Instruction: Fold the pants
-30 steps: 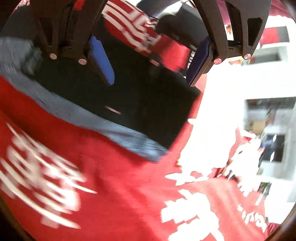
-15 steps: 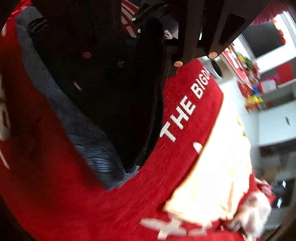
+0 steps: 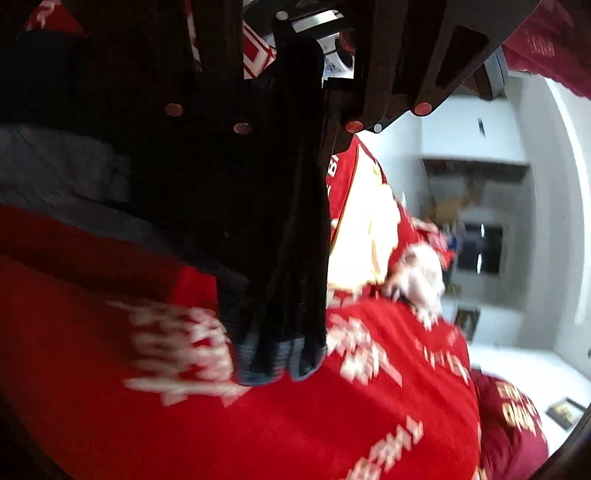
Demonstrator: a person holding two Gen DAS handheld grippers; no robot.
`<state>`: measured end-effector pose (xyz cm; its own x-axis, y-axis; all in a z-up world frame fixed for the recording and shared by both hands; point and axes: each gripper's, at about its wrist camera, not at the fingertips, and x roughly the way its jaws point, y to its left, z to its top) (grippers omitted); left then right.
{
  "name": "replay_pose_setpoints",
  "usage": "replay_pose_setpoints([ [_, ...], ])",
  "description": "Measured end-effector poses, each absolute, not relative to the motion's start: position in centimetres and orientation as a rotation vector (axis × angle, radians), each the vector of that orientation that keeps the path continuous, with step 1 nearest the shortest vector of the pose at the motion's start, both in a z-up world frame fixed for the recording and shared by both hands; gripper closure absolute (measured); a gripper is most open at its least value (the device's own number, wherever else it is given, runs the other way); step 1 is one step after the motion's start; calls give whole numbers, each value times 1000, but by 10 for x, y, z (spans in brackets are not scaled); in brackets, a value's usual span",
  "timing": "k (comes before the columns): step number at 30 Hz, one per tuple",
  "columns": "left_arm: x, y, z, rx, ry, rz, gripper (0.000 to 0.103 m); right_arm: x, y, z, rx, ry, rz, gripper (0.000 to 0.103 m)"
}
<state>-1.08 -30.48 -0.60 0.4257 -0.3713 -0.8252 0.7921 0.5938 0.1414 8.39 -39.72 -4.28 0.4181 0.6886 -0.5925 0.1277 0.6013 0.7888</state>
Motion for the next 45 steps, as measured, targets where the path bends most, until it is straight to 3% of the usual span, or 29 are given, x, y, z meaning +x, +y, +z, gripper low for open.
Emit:
replay_pose_setpoints([
  [9, -95, -404, -56, 745, 896, -929, 69, -21, -522, -100, 1088, 1033, 242, 82],
  [20, -115, -442, -115, 860, 951, -892, 67, -38, -542, -168, 1120, 1058, 173, 82],
  [23, -113, -436, -114, 870, 972, -904, 52, -45, -543, -179, 1111, 1089, 130, 79],
  [25, -109, -430, -109, 850, 986, -919, 31, -47, -543, -176, 1104, 1094, 99, 79],
  [38, -26, -352, -86, 626, 1164, -701, 30, -87, -547, -162, 972, 1166, -146, 74],
  [41, -2, -335, -97, 561, 1259, -624, 30, -91, -546, -158, 898, 1206, -233, 62],
  [45, 7, -326, -103, 516, 1305, -610, 30, -100, -546, -153, 946, 1201, -260, 59],
])
